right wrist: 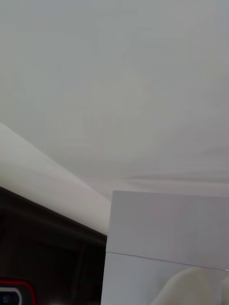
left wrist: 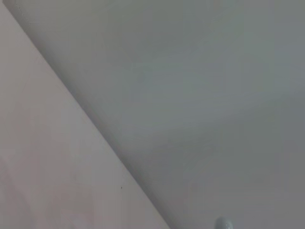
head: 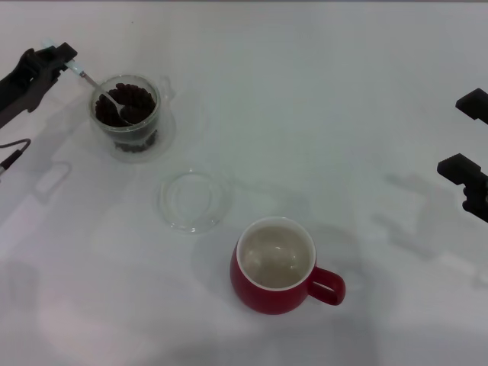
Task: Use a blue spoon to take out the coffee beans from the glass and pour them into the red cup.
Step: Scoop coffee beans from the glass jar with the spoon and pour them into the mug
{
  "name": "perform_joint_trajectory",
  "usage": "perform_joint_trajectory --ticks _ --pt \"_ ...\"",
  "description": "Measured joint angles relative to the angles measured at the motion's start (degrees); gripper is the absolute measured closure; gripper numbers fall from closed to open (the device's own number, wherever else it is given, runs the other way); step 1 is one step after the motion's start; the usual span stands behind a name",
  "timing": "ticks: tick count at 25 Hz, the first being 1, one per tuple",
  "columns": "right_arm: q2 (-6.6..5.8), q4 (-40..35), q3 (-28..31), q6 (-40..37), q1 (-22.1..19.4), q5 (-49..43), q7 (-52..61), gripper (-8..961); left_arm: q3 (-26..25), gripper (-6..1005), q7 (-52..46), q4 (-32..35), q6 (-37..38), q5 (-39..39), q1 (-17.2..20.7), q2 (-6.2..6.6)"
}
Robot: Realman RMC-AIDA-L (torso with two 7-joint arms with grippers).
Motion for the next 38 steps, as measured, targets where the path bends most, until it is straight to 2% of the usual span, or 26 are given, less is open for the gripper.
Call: perform_joint_trajectory --ticks 8,15,27,38 --pt "-0.22 0.2 0.0 0.0 0.46 0.0 0.03 253 0.05 877 1.23 -0.41 0.62 -2.3 0.64 0.24" --pt "-0.25 0.37 0.0 0.03 1.43 -0.06 -0.09 254 0.17 877 4.37 -1.0 5.46 -3.57 1.94 0.55" --pt "0.55 0.39 0.0 0.49 1.88 0.0 -1.81 254 0.51 878 4.44 -2.41 16.55 -2.0 4.47 0.87" --pt "1.81 0.37 0.05 2.42 2.58 1.09 -2.65 254 0.54 878 2.0 -1.64 21.17 3.74 2.71 0.77"
